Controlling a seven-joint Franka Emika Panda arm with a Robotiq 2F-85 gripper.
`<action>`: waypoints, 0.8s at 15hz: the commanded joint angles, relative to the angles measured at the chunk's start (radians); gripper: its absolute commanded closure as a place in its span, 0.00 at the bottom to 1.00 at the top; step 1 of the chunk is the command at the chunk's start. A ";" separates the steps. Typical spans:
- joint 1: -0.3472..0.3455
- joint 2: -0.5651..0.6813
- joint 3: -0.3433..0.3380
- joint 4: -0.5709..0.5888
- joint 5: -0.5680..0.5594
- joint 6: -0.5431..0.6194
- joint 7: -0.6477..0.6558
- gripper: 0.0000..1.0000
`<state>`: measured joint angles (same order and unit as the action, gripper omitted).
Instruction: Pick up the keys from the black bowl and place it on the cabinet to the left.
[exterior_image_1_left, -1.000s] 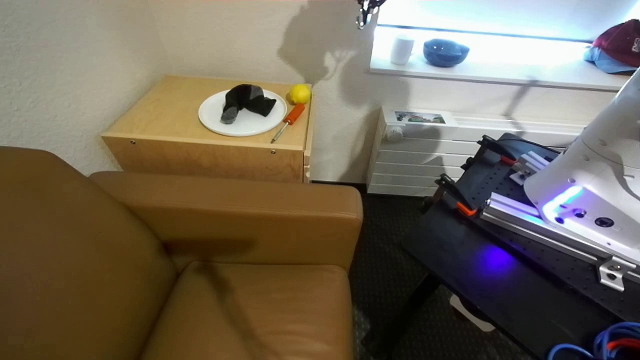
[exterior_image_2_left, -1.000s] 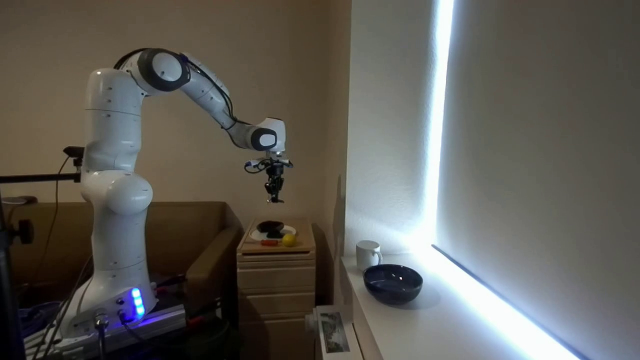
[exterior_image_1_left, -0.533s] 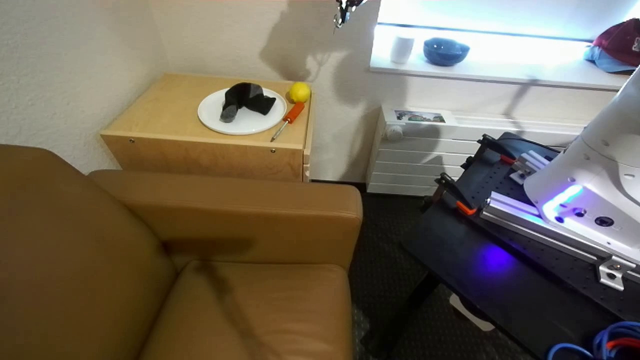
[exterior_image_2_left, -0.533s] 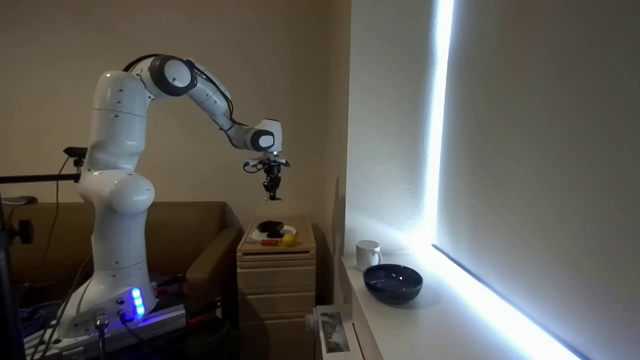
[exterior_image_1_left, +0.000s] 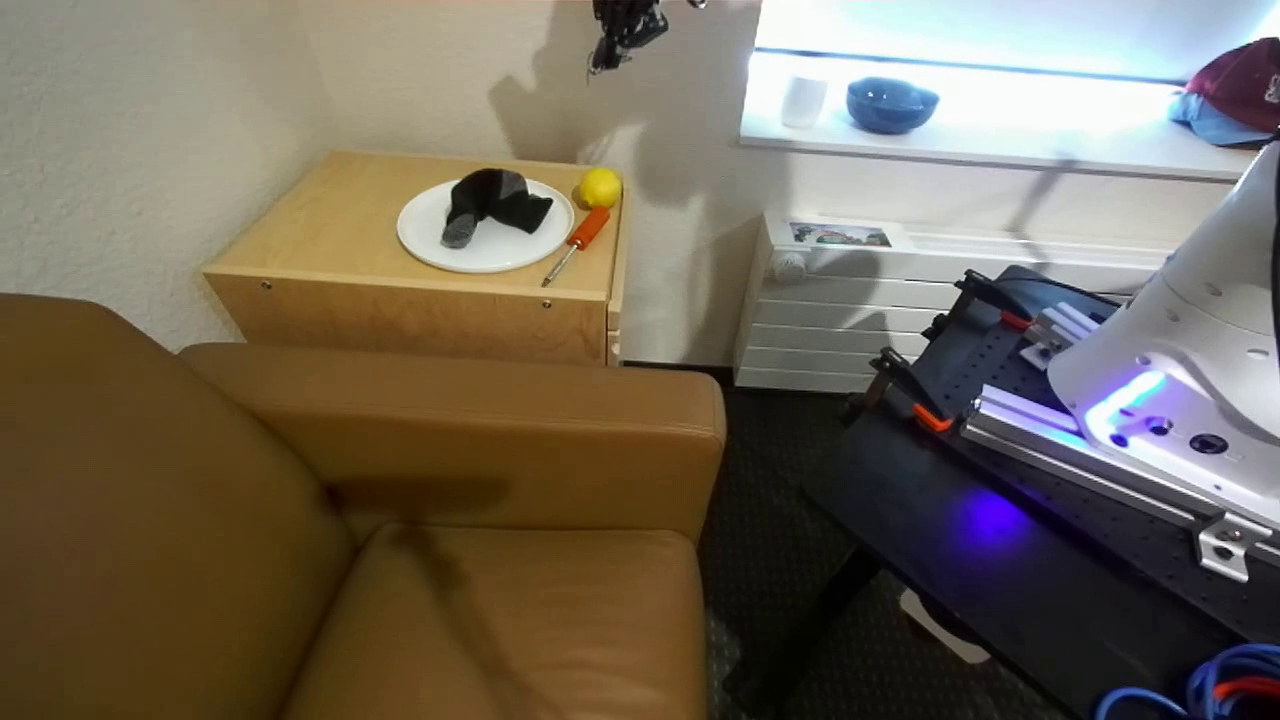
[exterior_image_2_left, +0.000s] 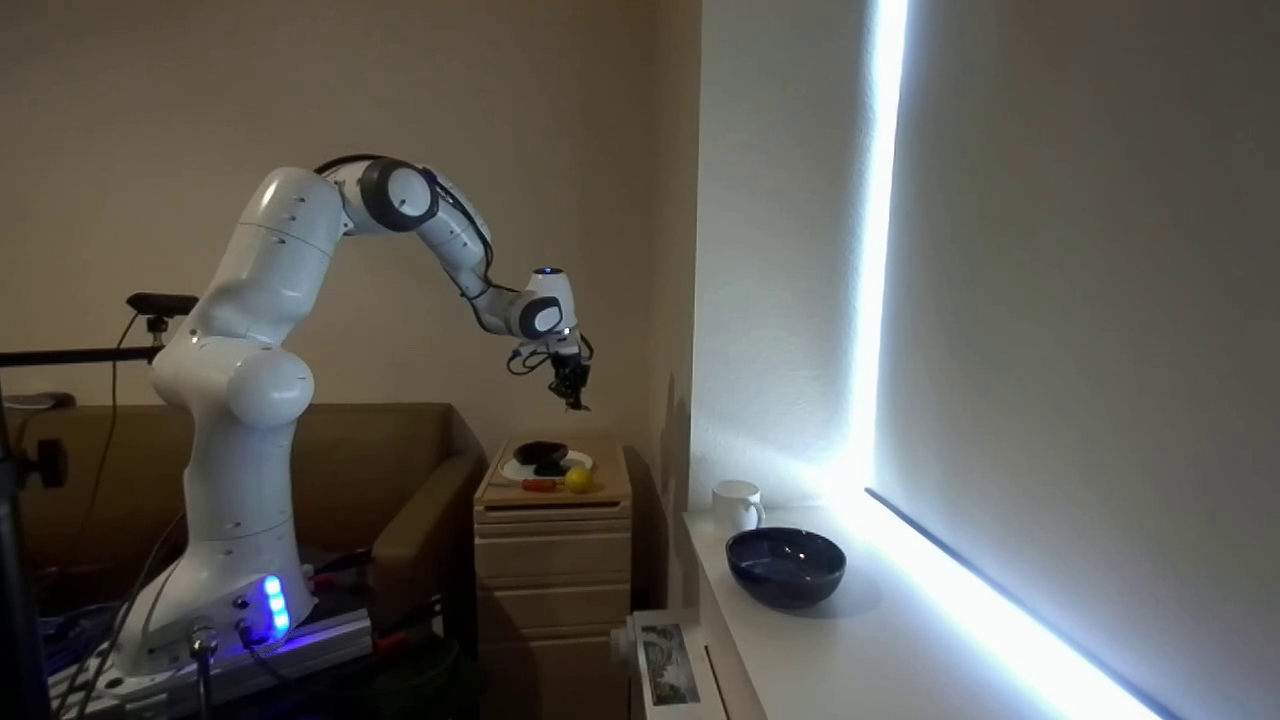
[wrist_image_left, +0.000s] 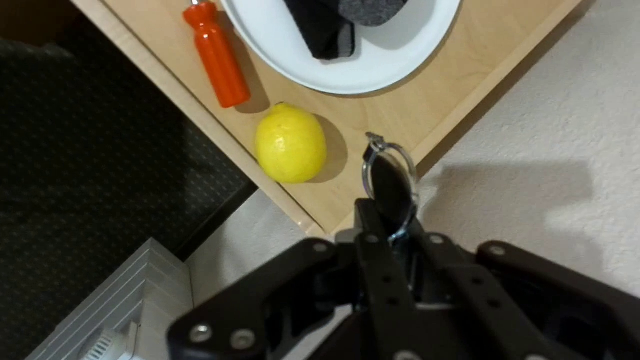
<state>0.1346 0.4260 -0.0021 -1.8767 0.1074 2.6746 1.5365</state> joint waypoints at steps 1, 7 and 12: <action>0.080 0.149 -0.070 0.176 -0.027 -0.018 0.158 0.97; 0.075 0.174 -0.068 0.186 -0.015 -0.022 0.149 0.97; 0.057 0.305 -0.058 0.334 0.083 -0.020 0.255 0.97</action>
<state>0.2041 0.6391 -0.0641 -1.6631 0.1395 2.6608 1.7205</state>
